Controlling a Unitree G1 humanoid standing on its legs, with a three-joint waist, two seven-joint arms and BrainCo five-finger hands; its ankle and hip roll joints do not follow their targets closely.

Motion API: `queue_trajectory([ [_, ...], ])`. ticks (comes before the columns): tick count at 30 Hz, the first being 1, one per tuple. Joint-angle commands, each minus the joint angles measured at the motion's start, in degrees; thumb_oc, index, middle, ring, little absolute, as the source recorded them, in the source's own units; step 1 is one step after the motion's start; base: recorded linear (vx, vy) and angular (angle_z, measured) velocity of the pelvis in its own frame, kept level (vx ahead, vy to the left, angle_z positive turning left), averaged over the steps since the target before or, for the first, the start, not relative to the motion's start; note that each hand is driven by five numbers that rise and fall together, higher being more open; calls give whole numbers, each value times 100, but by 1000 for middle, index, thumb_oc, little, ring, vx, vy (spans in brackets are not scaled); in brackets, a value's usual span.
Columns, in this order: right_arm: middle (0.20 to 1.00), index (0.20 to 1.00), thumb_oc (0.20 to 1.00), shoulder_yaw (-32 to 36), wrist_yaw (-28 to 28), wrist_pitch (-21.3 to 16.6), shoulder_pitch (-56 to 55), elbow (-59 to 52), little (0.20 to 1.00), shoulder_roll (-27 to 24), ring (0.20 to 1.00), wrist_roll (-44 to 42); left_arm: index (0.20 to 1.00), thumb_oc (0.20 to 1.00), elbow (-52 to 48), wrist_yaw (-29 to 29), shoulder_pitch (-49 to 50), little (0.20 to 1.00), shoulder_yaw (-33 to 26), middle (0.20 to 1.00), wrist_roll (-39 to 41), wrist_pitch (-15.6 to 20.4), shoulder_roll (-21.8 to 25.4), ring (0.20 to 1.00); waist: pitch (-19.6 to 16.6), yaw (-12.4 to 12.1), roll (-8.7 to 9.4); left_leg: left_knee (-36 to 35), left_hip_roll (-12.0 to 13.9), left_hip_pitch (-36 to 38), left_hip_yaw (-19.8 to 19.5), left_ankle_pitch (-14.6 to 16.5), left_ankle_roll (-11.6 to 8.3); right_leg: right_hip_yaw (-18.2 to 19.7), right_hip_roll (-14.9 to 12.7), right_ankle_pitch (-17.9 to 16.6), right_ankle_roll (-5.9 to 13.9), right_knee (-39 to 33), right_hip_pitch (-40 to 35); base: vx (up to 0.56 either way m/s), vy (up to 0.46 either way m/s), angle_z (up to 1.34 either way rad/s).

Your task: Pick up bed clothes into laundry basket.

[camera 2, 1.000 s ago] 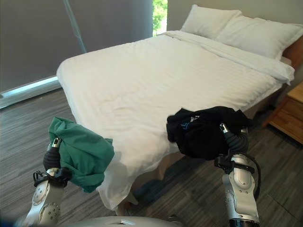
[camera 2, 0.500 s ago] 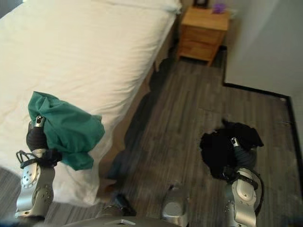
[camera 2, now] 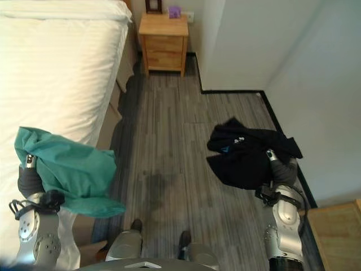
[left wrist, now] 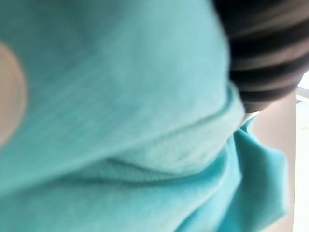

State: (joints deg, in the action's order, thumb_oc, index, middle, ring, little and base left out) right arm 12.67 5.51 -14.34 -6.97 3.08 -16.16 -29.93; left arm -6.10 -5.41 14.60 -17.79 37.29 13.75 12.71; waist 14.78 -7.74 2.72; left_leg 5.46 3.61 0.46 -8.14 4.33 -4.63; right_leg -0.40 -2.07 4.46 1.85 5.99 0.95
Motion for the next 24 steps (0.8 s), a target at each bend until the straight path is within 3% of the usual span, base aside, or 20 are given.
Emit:
queue_trajectory([
  [1,200,200,200,259,-208,-444,-5,-515,200,-185,200,-176,200,200,-467,327,-221,200,-43,200,-136,443,410,200,-280,288,14,-9,-360,-379,72,-455,191,-481,-30,-163,250,-586,-494,-79,111,-51],
  [6,200,200,200,326,-229,-390,-258,-487,200,72,200,-234,200,200,-547,402,-278,200,83,200,-206,420,449,200,-311,628,-47,-239,-366,-222,190,-385,256,-178,-172,-348,415,-607,-338,-57,129,-19],
  [8,200,200,200,287,-245,-387,-250,-494,200,95,200,-235,200,200,-461,390,-311,200,140,200,-352,415,526,200,-288,659,-56,-187,-367,-235,271,-320,285,-43,-210,-386,460,-540,-234,-52,138,-46],
  [10,200,200,200,81,-258,-366,-56,-628,200,206,200,-239,200,200,-347,418,-399,200,377,200,-518,358,734,200,-80,771,-131,-165,-263,-189,656,-193,405,215,-202,-394,595,25,252,-177,206,-50],
  [12,200,200,200,-45,-260,-352,45,-668,200,194,200,-215,200,200,-299,411,-459,200,496,200,-557,348,839,200,16,784,-142,-164,-224,-199,802,-194,429,188,-218,-438,679,316,493,-258,113,-115],
  [13,200,200,200,-393,-177,-320,285,-621,200,221,200,-178,200,200,-286,356,-710,200,811,200,-764,227,1022,200,105,533,-270,-150,-15,-231,1266,-249,403,-1268,-870,-289,757,948,589,-316,89,-177],
  [14,200,200,200,-465,-153,-272,298,-595,200,238,200,-164,200,200,-315,406,-750,200,869,200,-734,221,998,200,52,513,-326,-181,52,-281,1404,-355,410,-1632,-1061,-232,706,1118,441,-391,91,-251],
  [16,200,200,200,-507,-94,-260,262,-612,200,288,200,-161,200,200,-309,427,-872,200,1004,200,-516,229,934,200,-23,564,-319,-254,109,-271,1667,-486,442,-1576,-1148,-102,725,1708,224,-207,8,-154],
  [19,200,200,200,-499,-8,-273,305,-616,200,260,200,-79,200,200,-312,435,-875,200,1065,200,-529,197,932,200,-222,414,-278,-246,171,-372,1943,-579,438,-1648,-1365,-178,756,1722,-46,-142,-78,-99],
  [20,200,200,200,-541,44,-297,474,-607,200,232,200,-86,200,200,-335,454,-748,200,1104,200,-637,153,890,200,-384,163,-138,-127,260,-581,2197,-621,351,-1881,-1540,-79,787,1234,-537,-171,-275,-90],
  [22,200,200,200,-542,-17,-269,339,-668,200,188,200,-98,200,200,-286,456,-679,200,1042,200,-620,125,830,200,-400,106,14,26,455,-847,2315,-836,128,-1892,-1099,51,696,-102,-776,-238,-428,-102],
  [24,200,200,200,-539,-75,-219,216,-677,200,79,200,-69,200,200,-292,476,-631,200,1046,200,-579,109,697,200,-364,97,39,25,623,-988,2287,-1143,-55,-1811,-824,99,638,-427,-872,-141,-349,-60],
])
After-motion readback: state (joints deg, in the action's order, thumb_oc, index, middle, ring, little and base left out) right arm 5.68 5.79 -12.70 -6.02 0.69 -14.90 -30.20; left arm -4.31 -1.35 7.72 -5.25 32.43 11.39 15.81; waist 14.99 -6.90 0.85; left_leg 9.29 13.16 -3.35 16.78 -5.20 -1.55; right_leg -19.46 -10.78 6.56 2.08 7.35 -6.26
